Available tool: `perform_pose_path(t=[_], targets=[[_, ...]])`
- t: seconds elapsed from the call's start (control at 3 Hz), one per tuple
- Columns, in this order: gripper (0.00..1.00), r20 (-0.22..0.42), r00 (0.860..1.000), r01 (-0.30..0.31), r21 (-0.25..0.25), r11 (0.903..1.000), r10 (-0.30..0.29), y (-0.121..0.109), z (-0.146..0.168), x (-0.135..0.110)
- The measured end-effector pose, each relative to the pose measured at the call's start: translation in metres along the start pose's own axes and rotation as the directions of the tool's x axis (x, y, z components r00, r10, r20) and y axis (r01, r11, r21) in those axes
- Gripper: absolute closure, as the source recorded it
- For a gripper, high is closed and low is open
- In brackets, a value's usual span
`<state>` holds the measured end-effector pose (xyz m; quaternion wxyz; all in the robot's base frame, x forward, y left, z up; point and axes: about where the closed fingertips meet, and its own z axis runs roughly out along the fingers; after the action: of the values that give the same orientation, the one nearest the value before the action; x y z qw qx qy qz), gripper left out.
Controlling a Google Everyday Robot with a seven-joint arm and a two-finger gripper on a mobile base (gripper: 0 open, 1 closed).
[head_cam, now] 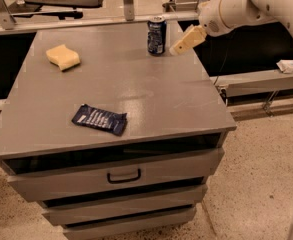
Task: Move pepsi can near sponge
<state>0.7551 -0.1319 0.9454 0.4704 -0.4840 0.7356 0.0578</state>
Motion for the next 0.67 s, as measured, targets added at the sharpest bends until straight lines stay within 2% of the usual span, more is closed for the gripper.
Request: perform_pose_path(t=[0.33, 0.67], targets=[[0.0, 0.105, 0.991, -0.089, 0.005, 0.996, 0.088, -0.013, 0.035, -0.012], [0.0, 0.174, 0.972, -0.158, -0.021, 0.9872, 0.159, -0.019, 0.064, -0.018]])
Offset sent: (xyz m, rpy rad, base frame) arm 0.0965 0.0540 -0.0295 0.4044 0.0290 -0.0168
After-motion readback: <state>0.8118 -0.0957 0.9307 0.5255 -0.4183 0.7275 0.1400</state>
